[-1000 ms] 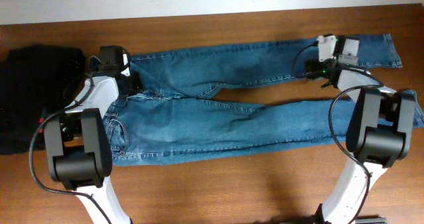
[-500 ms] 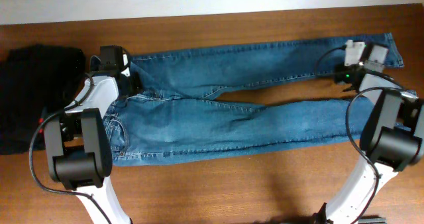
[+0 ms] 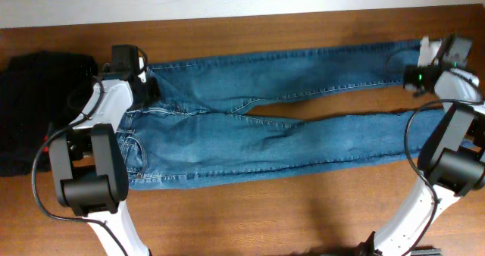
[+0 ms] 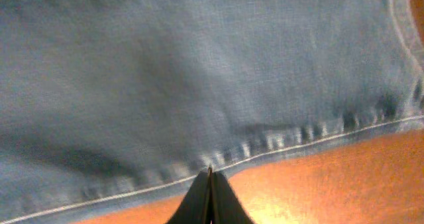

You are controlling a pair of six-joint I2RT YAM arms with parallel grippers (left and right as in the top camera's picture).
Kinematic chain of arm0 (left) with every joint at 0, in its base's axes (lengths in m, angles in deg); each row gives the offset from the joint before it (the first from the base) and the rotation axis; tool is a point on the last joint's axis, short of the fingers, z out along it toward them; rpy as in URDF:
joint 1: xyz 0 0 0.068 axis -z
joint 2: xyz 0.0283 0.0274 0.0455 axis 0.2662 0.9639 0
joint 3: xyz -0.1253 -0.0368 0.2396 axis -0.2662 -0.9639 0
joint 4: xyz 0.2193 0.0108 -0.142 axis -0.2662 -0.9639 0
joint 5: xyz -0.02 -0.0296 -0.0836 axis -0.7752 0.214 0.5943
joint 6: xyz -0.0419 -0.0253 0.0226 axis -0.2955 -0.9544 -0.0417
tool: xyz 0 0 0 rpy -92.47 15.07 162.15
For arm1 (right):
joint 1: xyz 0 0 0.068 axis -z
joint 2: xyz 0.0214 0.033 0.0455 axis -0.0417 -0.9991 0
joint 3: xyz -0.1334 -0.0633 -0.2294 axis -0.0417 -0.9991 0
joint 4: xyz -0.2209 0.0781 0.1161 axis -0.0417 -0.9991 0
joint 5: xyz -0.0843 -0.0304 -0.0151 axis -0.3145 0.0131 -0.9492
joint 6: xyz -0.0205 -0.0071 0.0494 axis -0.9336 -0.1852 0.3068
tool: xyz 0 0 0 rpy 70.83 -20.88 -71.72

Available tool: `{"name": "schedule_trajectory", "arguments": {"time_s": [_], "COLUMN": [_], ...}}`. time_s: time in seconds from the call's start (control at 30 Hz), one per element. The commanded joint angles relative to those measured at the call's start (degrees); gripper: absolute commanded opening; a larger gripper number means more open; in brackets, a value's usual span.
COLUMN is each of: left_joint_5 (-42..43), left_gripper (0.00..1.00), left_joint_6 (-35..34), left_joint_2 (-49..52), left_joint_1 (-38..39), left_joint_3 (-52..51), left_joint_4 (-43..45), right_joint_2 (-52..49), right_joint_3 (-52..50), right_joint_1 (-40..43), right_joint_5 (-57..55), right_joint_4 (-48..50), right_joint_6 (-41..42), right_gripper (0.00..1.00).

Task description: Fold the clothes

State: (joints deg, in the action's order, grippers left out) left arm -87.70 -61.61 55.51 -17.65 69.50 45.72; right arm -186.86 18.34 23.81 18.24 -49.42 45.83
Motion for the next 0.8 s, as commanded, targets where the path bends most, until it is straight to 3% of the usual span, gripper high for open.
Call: {"name": "schedule_trajectory", "arguments": {"time_s": [0.0,0.37,0.77], "left_joint_5": [-0.8,-0.8,-0.8], "left_gripper": [0.00,0.00,0.00], "left_joint_6": [0.9,0.9,0.9], "left_joint_2": [1.0,1.0,1.0], "left_joint_1": [-0.2,-0.2,-0.1], "left_joint_3": [1.7,1.7,1.7], "left_joint_4": [-0.5,-1.7,-2.9], "right_joint_2": [0.1,-6.8,-10.2], "right_joint_3": [6.0,6.1,6.1], "right_joint_1": [-3.7,-10.4,-10.1], "right_joint_5": [4.2,4.4,3.1], "right_joint_4": [-1.9,-0.9,-0.4], "right_joint_6": [1.0,-0.7,0.7], "right_gripper": [0.04,0.04,0.04]}}
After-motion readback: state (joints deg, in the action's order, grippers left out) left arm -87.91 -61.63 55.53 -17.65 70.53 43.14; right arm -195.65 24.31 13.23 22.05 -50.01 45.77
